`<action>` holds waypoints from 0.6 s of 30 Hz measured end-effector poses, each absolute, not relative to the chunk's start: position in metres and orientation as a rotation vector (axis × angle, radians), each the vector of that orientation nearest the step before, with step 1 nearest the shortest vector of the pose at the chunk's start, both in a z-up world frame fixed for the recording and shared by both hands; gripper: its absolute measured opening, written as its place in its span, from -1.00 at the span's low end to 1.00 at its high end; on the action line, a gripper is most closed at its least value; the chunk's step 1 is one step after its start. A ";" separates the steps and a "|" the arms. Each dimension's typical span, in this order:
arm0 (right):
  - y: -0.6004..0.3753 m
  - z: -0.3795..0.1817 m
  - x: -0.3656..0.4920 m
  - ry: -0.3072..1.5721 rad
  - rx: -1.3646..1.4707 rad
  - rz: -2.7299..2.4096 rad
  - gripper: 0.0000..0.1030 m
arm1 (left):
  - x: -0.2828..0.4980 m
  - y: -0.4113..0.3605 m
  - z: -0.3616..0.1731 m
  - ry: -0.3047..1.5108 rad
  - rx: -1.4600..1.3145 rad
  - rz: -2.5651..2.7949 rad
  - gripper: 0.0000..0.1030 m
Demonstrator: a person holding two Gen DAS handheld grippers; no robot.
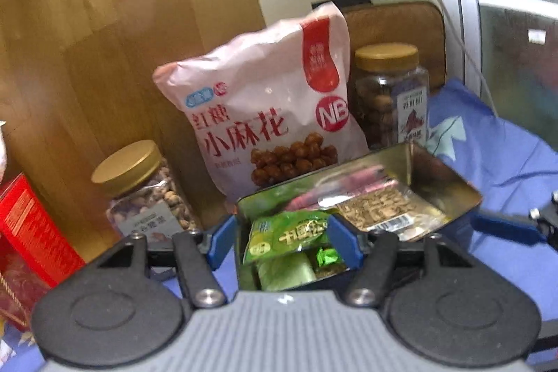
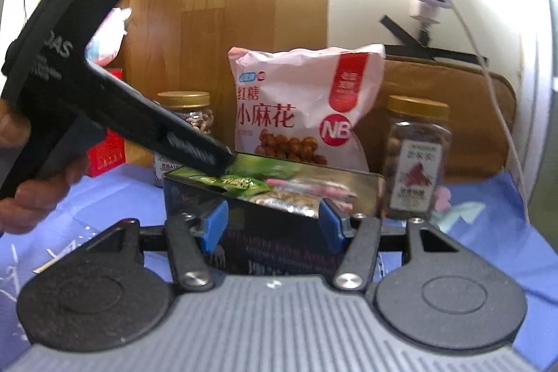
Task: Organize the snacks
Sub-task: 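Lift the candy pack with the left gripper, carry into the tin, release, then withdraw the open left gripper up and away from the tin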
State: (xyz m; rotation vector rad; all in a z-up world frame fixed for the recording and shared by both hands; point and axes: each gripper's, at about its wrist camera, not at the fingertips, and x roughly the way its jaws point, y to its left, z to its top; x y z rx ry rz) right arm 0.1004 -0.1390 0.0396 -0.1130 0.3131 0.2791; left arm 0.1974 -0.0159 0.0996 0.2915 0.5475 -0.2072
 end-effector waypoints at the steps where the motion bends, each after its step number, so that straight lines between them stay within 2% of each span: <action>1: -0.142 0.040 0.095 0.314 -0.096 0.275 0.17 | 0.194 -0.014 0.102 0.549 0.273 -0.204 0.16; 8: -0.151 0.035 0.070 0.370 0.012 0.266 0.18 | 0.147 -0.007 0.105 0.561 0.167 -0.207 0.18; 10: -0.155 0.035 0.064 0.391 0.063 0.267 0.21 | 0.134 -0.007 0.102 0.567 0.146 -0.202 0.28; 12: -0.159 0.035 0.057 0.409 0.109 0.267 0.24 | 0.121 -0.007 0.100 0.565 0.136 -0.188 0.57; 18: -0.168 0.037 0.036 0.444 0.206 0.257 0.25 | 0.093 -0.009 0.091 0.571 0.142 -0.154 0.66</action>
